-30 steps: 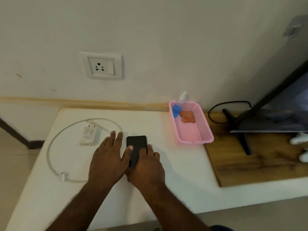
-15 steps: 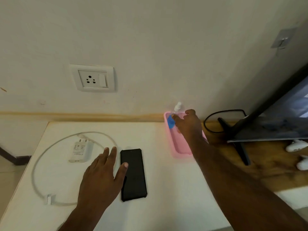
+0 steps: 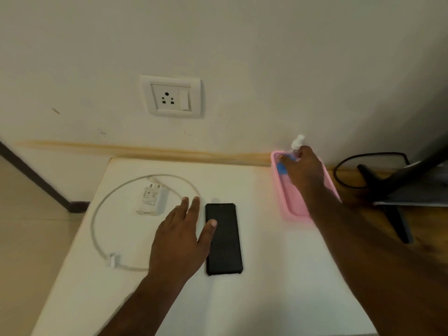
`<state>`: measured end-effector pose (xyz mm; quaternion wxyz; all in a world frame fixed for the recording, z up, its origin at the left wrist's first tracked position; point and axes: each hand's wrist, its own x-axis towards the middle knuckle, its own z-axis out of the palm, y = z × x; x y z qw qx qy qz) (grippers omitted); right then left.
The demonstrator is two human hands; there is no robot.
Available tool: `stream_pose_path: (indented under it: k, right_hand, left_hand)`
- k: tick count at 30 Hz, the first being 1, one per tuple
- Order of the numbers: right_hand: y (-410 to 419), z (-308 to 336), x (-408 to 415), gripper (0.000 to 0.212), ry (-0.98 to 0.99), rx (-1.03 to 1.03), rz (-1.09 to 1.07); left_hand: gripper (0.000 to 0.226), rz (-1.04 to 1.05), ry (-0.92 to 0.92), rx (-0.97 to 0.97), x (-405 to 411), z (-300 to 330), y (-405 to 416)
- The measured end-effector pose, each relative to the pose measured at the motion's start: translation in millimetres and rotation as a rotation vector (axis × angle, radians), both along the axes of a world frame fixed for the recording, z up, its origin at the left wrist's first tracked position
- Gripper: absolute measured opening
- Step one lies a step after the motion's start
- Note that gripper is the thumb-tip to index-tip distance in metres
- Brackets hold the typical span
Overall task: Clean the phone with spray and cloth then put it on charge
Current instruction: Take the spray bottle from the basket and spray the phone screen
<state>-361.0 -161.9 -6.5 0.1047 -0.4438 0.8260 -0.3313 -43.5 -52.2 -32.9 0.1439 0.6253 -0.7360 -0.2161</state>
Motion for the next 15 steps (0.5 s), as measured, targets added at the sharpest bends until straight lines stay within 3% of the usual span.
stream_pose_path:
  k: [8,11,15]
  right_hand:
    - [40,70,39,0.048,0.012,-0.250,0.066]
    - [72,84,78,0.041,-0.141,-0.278,0.215]
    - [119,52,133,0.048,-0.290,-0.102,0.416]
  left_hand:
    - [0.086,-0.014,0.083,-0.035,0,4,2]
    - [0.078,0.023,0.253,-0.052,-1,10,4]
    - [0.070,0.051,0.593,0.031,-6,20,9]
